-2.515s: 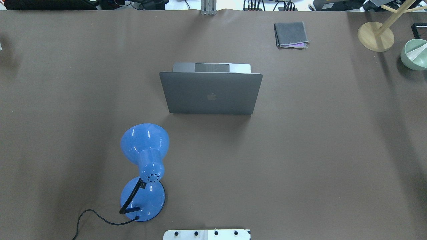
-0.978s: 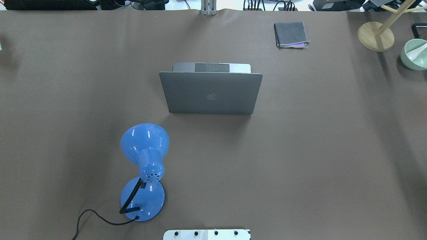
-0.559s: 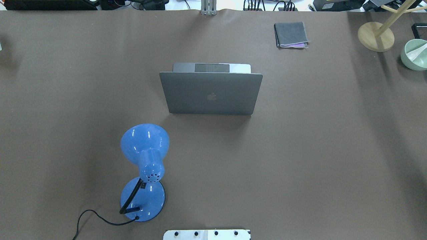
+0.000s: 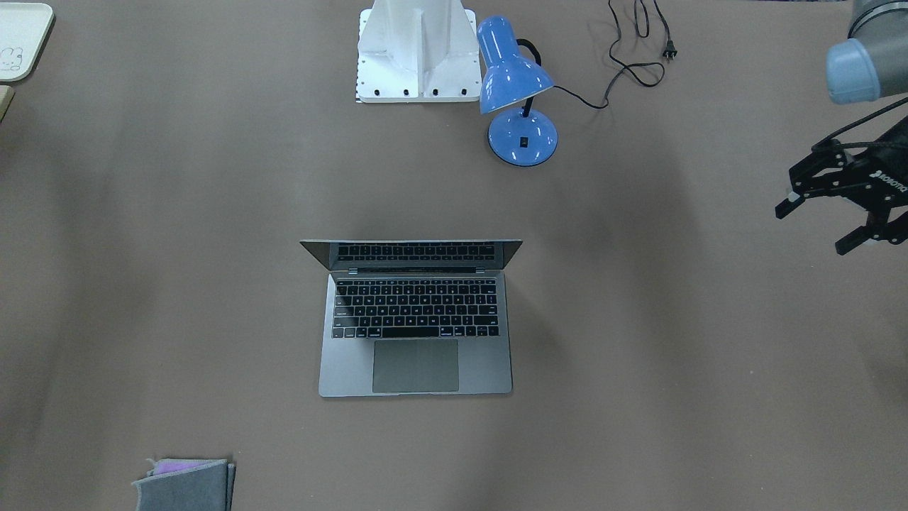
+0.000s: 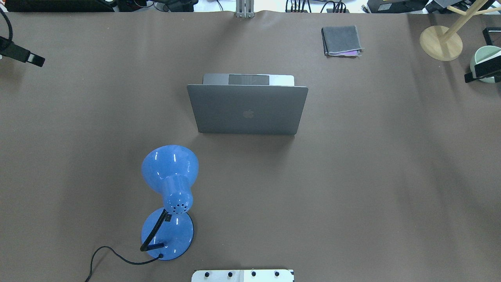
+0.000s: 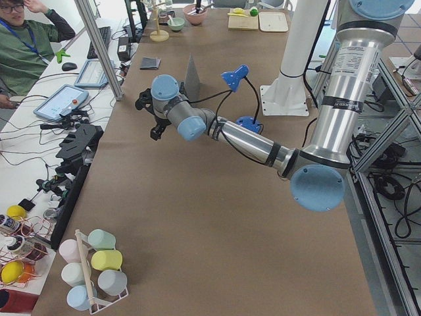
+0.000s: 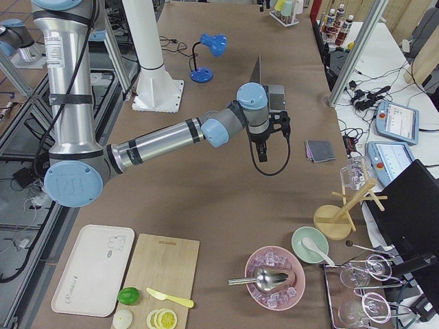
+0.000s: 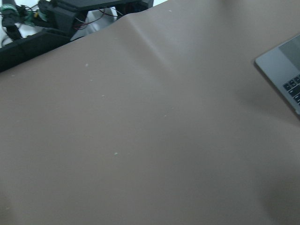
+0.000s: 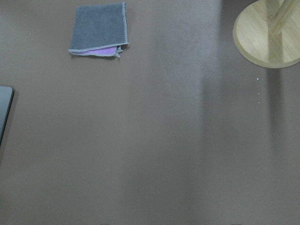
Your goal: Close laptop
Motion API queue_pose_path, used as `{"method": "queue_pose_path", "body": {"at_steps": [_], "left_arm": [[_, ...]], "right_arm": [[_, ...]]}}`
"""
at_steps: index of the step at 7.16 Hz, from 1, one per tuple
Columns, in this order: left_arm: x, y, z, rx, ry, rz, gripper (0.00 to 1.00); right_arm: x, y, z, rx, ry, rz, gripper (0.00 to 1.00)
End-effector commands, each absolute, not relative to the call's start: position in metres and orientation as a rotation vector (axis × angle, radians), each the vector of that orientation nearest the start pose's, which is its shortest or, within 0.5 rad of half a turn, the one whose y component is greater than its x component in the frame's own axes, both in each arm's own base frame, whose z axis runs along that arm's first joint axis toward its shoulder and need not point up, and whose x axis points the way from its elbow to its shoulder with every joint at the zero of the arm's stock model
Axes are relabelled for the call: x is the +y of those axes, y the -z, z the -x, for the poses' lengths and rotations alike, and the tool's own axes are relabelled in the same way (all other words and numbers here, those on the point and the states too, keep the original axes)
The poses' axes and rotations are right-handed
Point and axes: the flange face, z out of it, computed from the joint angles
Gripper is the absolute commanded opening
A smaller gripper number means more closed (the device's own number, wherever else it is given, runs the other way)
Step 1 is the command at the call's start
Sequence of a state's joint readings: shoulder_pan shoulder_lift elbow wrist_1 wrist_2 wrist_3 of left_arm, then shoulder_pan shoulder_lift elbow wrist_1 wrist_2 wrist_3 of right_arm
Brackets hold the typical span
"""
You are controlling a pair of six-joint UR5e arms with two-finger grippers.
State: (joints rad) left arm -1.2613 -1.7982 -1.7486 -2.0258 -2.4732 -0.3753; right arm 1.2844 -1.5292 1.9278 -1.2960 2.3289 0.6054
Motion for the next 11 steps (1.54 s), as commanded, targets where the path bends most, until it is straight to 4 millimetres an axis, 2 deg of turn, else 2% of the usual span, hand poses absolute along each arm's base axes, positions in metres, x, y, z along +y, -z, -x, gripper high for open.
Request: {"method": "queue_pose_path", "body": {"at_steps": [1, 3, 4, 5, 6, 7, 8, 9, 10, 11], "left_arm": [[-0.55, -0.365, -0.173, 1.144, -0.28, -0.437, 0.97], [-0.536, -0.348, -0.225, 1.175, -0.226, -0.44, 0.93], [-0.53, -0.336, -0.245, 1.205, -0.209, -0.428, 0.83], [-0.522, -0.33, -0.265, 1.218, -0.19, -0.414, 0.62], [-0.512, -0.321, -0.275, 1.234, -0.189, -0.407, 0.28], [-0.5, -0.309, -0.286, 1.264, -0.17, -0.393, 0.0], [-0.484, -0.306, -0.314, 1.289, -0.122, -0.362, 0.0], [-0.466, -0.295, -0.349, 1.327, -0.061, -0.311, 0.0], [-0.456, -0.277, -0.37, 1.359, -0.036, -0.284, 0.0], [-0.454, -0.253, -0.38, 1.397, -0.011, -0.258, 0.0]], "right_arm": [[-0.487, -0.39, 0.131, -0.945, -0.117, -0.234, 0.82], [-0.478, -0.349, 0.185, -0.971, -0.179, -0.216, 0.77], [-0.475, -0.334, 0.211, -0.973, -0.2, -0.214, 0.65], [-0.471, -0.318, 0.23, -0.995, -0.217, -0.204, 0.43], [-0.459, -0.307, 0.246, -1.011, -0.224, -0.191, 0.16], [-0.443, -0.294, 0.259, -1.019, -0.227, -0.206, 0.0], [-0.427, -0.282, 0.27, -1.009, -0.241, -0.182, 0.0], [-0.421, -0.261, 0.283, -1.006, -0.266, -0.172, 0.0], [-0.418, -0.243, 0.3, -0.998, -0.291, -0.166, 0.0], [-0.415, -0.231, 0.313, -0.998, -0.285, -0.17, 0.0]]}}
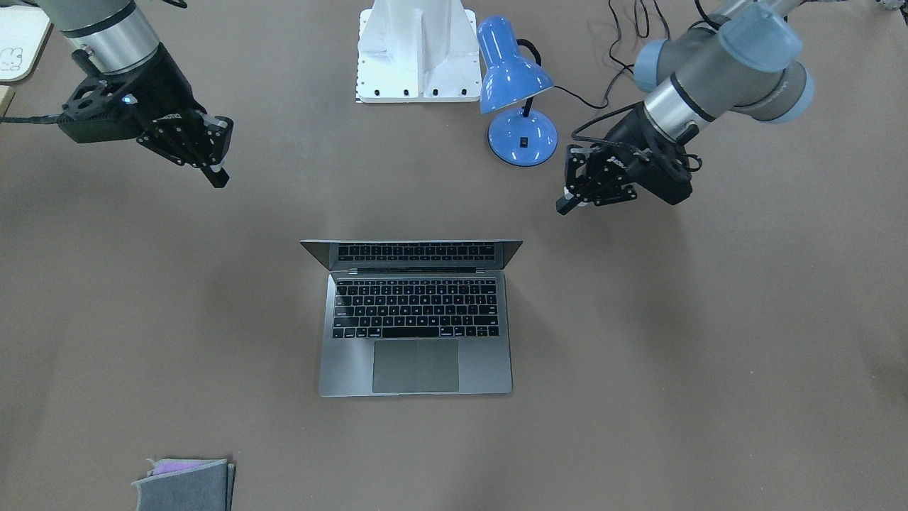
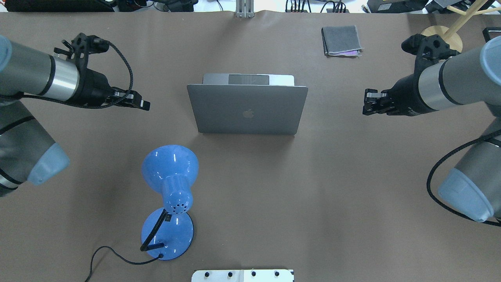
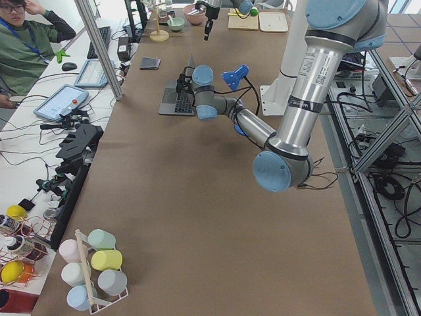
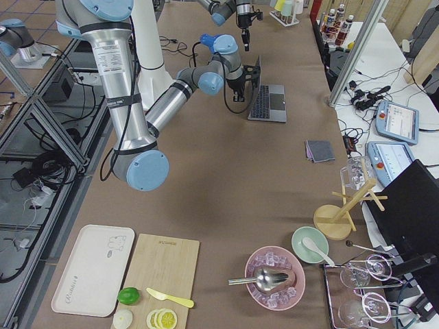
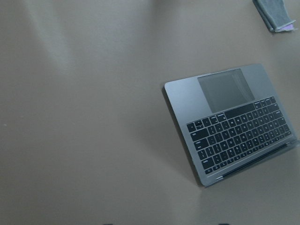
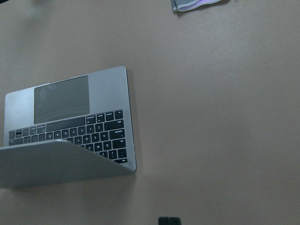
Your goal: Close laptop
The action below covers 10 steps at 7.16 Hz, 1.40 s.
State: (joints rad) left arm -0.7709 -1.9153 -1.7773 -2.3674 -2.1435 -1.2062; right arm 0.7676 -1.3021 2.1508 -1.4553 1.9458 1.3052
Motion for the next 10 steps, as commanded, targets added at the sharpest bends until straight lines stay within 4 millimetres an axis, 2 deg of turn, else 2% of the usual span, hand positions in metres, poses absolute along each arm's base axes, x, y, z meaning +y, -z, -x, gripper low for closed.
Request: {"method": "queue_pose_path", "body": {"at_steps": [1, 2, 4, 6, 8, 10], "left_arm": [[-0.454, -0.243, -0.385, 1.414, -0.001, -0.245, 0.0], [-0.456, -0.235, -0.387, 1.423, -0.005, -0.251, 0.0], [-0.461, -0.215, -0.392, 1.44, -0.001, -0.25, 0.0], [-0.463, -0.199, -0.399, 1.463, 0.029, -0.223, 0.0], [-0.467, -0.203, -0.405, 1.455, 0.04, -0.209, 0.0], [-0.477, -0.205, -0.414, 1.438, 0.058, -0.22, 0.0]], "right_arm": [[-0.41, -0.225, 0.326, -1.0, -0.298, -0.179, 0.0], [-0.405, -0.217, 0.341, -1.006, -0.309, -0.186, 0.0], [-0.393, -0.215, 0.358, -1.001, -0.329, -0.194, 0.0], [-0.393, -0.203, 0.364, -1.018, -0.369, -0.203, 0.0], [-0.402, -0.198, 0.37, -1.013, -0.384, -0.243, 0.0], [-0.412, -0.207, 0.38, -0.986, -0.389, -0.249, 0.0]]}}
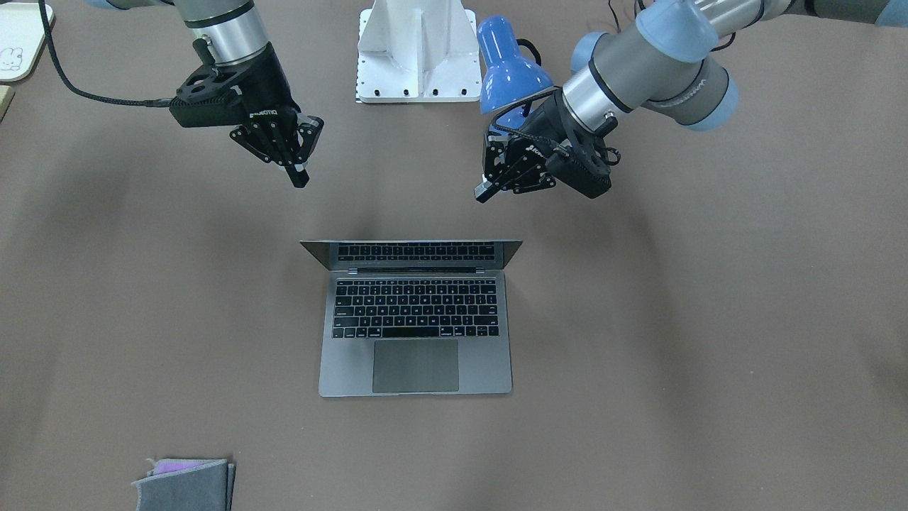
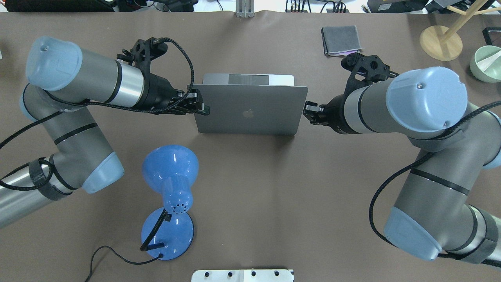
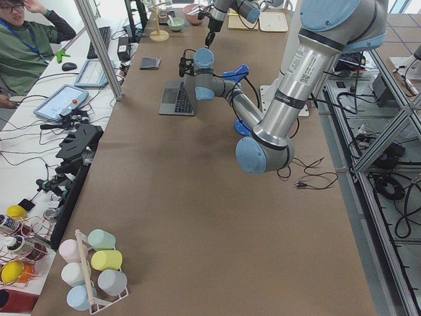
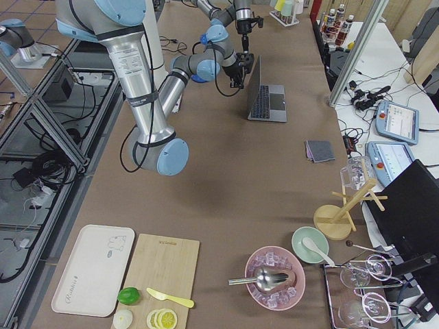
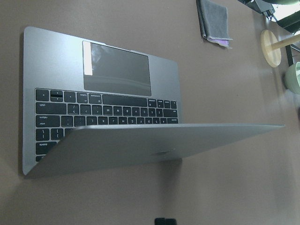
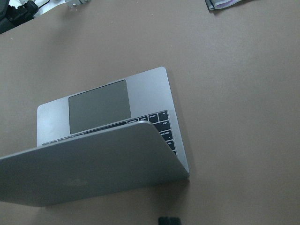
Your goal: Close laptop
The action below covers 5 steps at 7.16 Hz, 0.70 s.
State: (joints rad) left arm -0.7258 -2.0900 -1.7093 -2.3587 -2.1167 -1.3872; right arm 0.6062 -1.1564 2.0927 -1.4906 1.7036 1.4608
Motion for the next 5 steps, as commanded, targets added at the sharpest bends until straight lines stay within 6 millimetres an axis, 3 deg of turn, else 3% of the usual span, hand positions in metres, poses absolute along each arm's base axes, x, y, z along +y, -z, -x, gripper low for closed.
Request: {"method": "queue_pose_path", "body": {"at_steps": [1, 5], "left_arm": [[-0.479, -0.204, -0.415, 1.438, 0.057, -0.222, 0.0], [-0.493, -0.208, -0.41, 1.415, 0.106, -0.267, 0.0]], "right_arm": [[-0.417, -0.212, 0.384, -0.973, -0.396, -0.258, 0.0], [-0.428, -0.205, 0.392, -0.982, -0.408, -0.268, 0.0]]}}
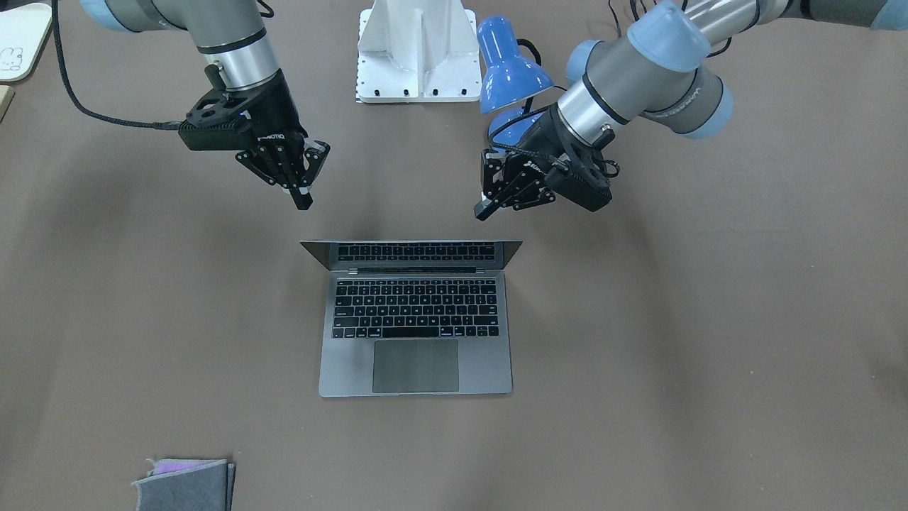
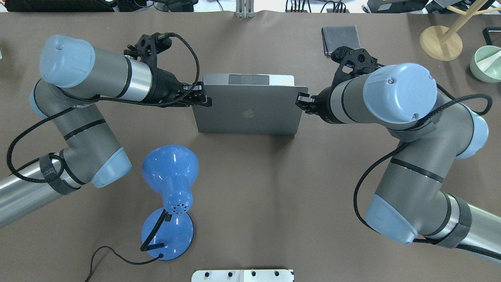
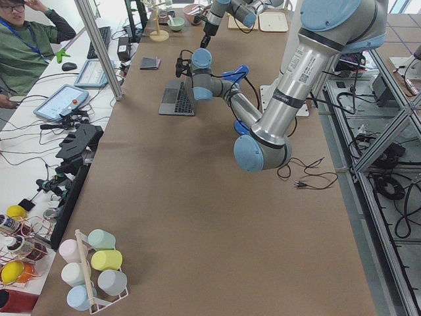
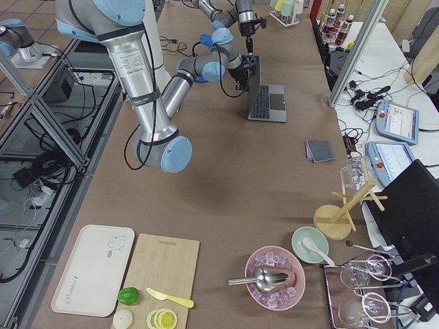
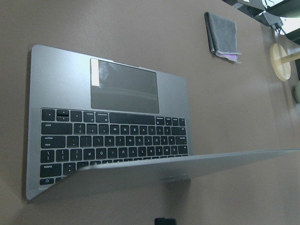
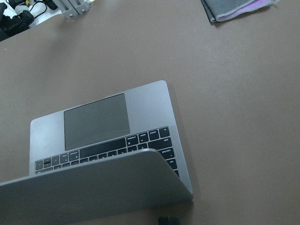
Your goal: Close laptop
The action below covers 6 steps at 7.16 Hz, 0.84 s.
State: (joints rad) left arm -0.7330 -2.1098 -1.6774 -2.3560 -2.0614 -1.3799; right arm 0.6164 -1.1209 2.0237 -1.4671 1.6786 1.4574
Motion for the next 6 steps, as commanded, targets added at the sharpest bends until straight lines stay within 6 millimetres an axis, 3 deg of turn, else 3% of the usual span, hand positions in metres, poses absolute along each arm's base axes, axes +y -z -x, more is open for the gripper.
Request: {"method": "queue_pose_path", "body": {"at_steps": [1, 3, 6], "left_arm": [[-0.501, -0.211, -0.405, 1.407, 0.117, -0.276, 0.0], [-0.507, -0.219, -0.408, 1.385, 0.097, -0.294, 0.0], [-0.523, -0.213, -0.403, 1.381, 0.119, -0.312, 0.0]], "right_arm": [[-0.428, -0.206, 0.392, -0.981, -0.41, -0.266, 0.0], [-0.429, -0.208, 0.397, -0.976, -0.411, -0.261, 0.0], [-0.44, -0.208, 0.412, -0.963, -0.413, -0.257, 0.0]]}}
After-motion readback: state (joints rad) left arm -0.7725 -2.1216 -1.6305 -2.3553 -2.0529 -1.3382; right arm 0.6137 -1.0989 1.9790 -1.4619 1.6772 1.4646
